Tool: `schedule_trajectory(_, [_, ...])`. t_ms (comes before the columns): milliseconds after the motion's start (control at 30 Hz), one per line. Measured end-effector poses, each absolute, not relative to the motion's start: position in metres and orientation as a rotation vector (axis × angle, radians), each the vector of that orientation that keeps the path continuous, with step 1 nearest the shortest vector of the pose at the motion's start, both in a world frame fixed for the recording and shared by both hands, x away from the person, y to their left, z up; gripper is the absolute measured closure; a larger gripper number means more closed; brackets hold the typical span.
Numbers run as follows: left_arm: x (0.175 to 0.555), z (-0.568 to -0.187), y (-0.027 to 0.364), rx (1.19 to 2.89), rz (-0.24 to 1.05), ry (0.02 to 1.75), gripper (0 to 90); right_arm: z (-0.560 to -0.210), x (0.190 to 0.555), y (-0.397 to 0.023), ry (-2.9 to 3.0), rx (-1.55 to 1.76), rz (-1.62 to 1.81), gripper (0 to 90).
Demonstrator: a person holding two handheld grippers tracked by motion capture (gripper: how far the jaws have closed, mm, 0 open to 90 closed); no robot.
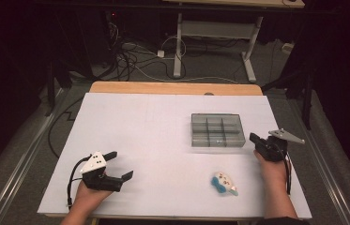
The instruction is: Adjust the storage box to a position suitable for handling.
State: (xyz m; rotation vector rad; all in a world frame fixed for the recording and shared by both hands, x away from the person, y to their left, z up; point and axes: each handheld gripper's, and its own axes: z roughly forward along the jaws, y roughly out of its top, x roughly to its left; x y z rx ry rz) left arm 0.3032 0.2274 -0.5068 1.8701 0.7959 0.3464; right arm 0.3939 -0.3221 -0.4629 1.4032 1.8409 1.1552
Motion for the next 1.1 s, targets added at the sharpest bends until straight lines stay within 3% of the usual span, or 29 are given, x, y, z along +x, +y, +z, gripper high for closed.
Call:
schedule_trajectory(567, [0.303, -0.507, 0.227, 1.867, 0.349, 0.813, 3.4, -0.455, 0.483, -0.317, 1.847, 1.460, 1.117, 90.0])
schedule_trajectory(1100, [0.301, -0.507, 0.226, 1.869, 0.375, 0.810, 0.0, -0.459, 0.513, -0.301, 1.898, 1.455, 1.118, 90.0])
